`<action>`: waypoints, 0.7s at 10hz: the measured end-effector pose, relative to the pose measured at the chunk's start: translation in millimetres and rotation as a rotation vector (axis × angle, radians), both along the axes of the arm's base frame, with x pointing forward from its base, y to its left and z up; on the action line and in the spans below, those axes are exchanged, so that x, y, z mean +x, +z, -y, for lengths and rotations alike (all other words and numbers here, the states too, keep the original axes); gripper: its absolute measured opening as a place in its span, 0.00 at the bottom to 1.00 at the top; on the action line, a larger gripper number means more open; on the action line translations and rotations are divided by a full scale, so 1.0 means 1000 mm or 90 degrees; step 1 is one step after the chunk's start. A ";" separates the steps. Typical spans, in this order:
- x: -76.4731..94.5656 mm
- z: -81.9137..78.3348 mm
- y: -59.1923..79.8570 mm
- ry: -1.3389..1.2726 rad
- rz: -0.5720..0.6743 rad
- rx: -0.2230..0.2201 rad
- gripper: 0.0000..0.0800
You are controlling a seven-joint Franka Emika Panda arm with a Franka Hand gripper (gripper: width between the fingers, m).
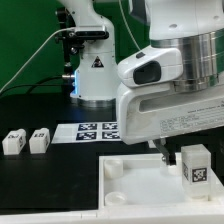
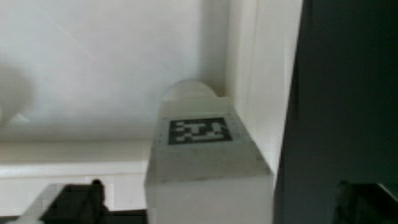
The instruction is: Assemble one leg
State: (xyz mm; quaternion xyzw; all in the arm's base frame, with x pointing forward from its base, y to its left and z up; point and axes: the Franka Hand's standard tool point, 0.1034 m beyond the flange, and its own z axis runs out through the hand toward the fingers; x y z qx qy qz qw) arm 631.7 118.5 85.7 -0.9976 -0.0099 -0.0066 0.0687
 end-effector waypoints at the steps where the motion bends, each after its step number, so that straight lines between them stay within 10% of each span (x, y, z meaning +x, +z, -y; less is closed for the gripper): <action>1: 0.000 0.000 0.000 -0.020 -0.003 0.000 0.67; 2: 0.000 0.000 0.000 -0.042 -0.006 0.001 0.67; 4: 0.000 0.000 0.000 -0.138 -0.019 0.002 0.37; 7: 0.000 0.000 -0.001 -0.334 -0.046 0.004 0.37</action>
Offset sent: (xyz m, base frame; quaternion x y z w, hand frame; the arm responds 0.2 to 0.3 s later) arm 0.0000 0.0000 0.0000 0.0000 0.0000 0.1790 0.9838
